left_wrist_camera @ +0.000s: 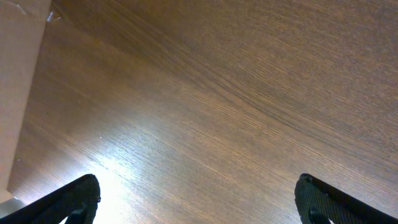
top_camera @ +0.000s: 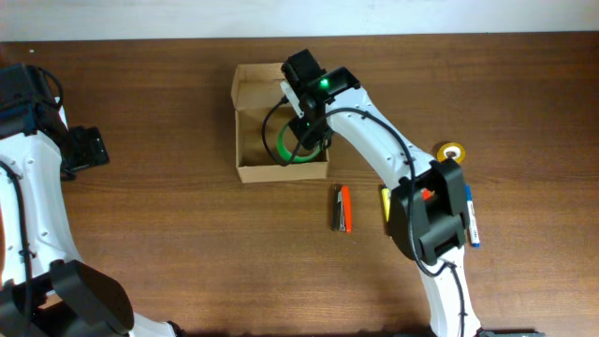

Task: Pack container
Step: 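Carry the green tape into the box and release it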

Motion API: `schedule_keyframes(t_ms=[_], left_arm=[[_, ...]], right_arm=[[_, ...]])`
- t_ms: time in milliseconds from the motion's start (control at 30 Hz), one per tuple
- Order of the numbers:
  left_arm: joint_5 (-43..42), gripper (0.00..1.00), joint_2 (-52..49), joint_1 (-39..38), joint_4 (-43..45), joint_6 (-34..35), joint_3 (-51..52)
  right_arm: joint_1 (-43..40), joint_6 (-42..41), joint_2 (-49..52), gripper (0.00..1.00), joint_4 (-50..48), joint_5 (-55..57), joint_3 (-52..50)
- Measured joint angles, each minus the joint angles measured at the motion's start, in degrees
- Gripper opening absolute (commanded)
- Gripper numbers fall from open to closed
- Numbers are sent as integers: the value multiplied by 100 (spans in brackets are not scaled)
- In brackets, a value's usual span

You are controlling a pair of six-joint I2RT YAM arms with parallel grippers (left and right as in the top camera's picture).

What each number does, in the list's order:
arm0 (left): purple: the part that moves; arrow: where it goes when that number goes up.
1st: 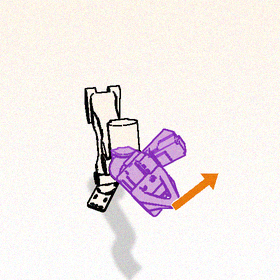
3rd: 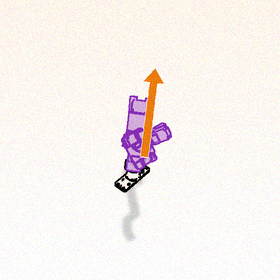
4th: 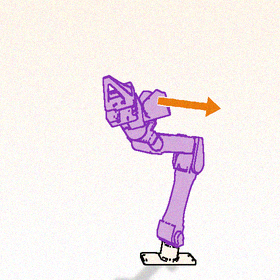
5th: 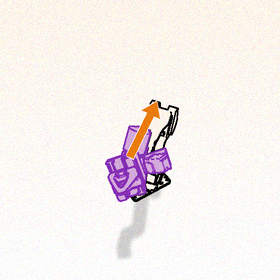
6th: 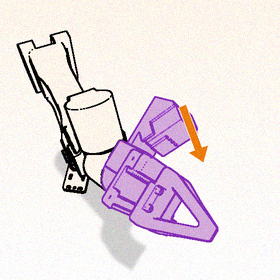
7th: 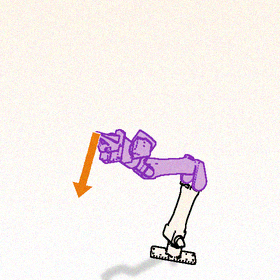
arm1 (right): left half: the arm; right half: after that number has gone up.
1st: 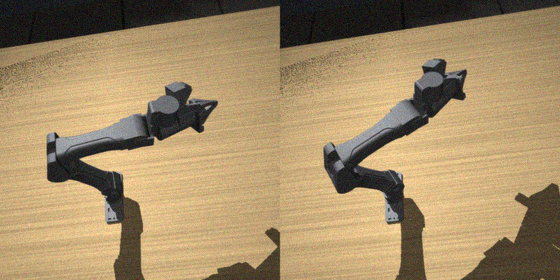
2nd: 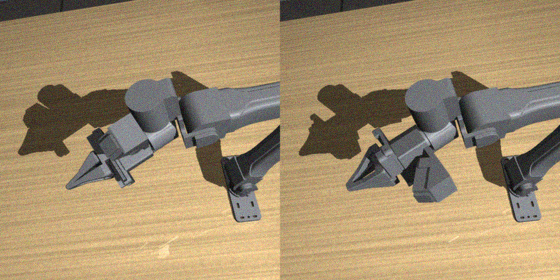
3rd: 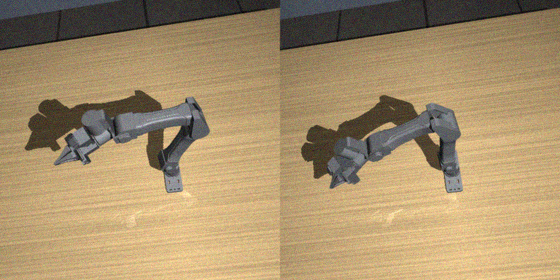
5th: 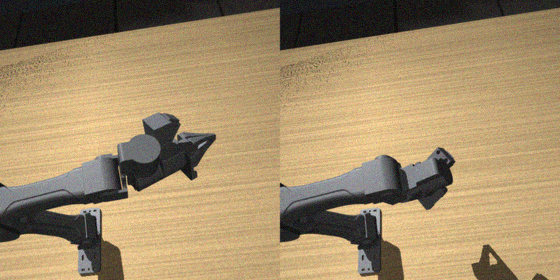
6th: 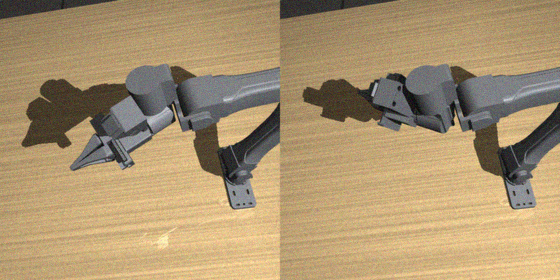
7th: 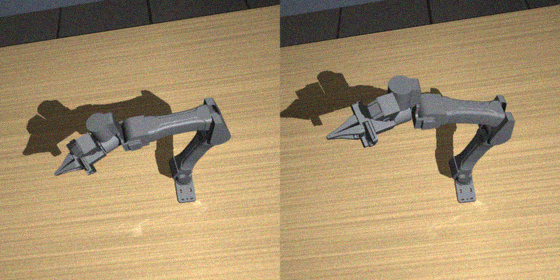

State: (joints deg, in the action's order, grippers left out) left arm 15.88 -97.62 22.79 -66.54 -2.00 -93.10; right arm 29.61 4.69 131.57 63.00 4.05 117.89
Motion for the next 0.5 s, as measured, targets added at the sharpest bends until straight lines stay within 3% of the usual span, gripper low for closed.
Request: schedule_keyframes(t_ms=[500], left_arm=[[0,100,0,0,0,0,0]], right_arm=[[0,-11,247,4,42,-44,0]])
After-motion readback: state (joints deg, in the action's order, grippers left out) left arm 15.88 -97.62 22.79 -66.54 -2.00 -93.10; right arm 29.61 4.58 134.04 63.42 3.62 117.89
